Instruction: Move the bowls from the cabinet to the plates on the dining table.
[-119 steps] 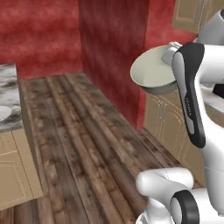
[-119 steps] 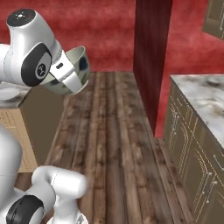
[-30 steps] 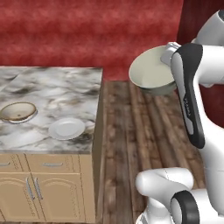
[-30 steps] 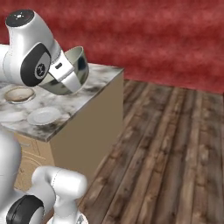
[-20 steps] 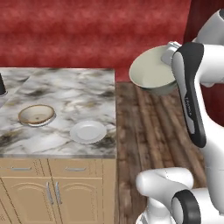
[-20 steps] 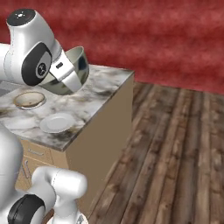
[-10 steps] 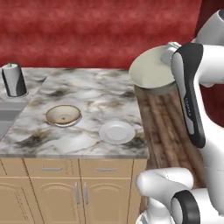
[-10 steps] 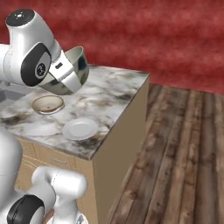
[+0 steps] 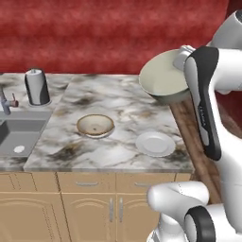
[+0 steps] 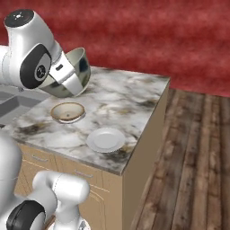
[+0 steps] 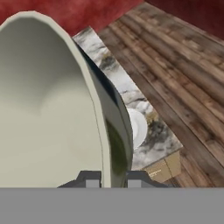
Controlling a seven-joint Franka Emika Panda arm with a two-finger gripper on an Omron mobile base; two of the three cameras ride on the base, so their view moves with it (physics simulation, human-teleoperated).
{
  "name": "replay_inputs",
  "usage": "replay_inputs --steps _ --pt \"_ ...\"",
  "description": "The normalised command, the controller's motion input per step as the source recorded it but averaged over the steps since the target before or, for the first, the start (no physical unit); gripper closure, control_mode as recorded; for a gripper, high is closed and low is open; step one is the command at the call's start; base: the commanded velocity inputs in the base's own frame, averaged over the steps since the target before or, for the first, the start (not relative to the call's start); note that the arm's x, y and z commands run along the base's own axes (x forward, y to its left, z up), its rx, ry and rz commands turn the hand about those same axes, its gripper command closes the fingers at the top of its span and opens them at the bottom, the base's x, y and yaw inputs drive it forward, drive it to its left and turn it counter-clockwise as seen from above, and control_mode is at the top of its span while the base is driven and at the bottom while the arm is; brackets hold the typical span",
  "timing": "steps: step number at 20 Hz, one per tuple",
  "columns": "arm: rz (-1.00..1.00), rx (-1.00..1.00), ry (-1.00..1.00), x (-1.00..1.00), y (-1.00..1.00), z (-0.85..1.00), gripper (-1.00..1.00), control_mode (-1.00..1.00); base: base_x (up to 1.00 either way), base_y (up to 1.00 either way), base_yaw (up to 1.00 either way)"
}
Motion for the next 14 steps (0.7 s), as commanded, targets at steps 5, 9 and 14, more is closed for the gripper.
replay_inputs --steps 5,9,14 --pt "0.0 0.0 0.0 0.0 0.0 0.0 1.0 1.0 0.62 0.01 0.0" --pt "0.0 0.0 0.0 0.0 0.0 0.0 1.0 1.0 0.62 -0.02 0.0" --pt "0.0 0.0 0.0 0.0 0.0 0.0 1.0 1.0 0.62 -0.02 0.03"
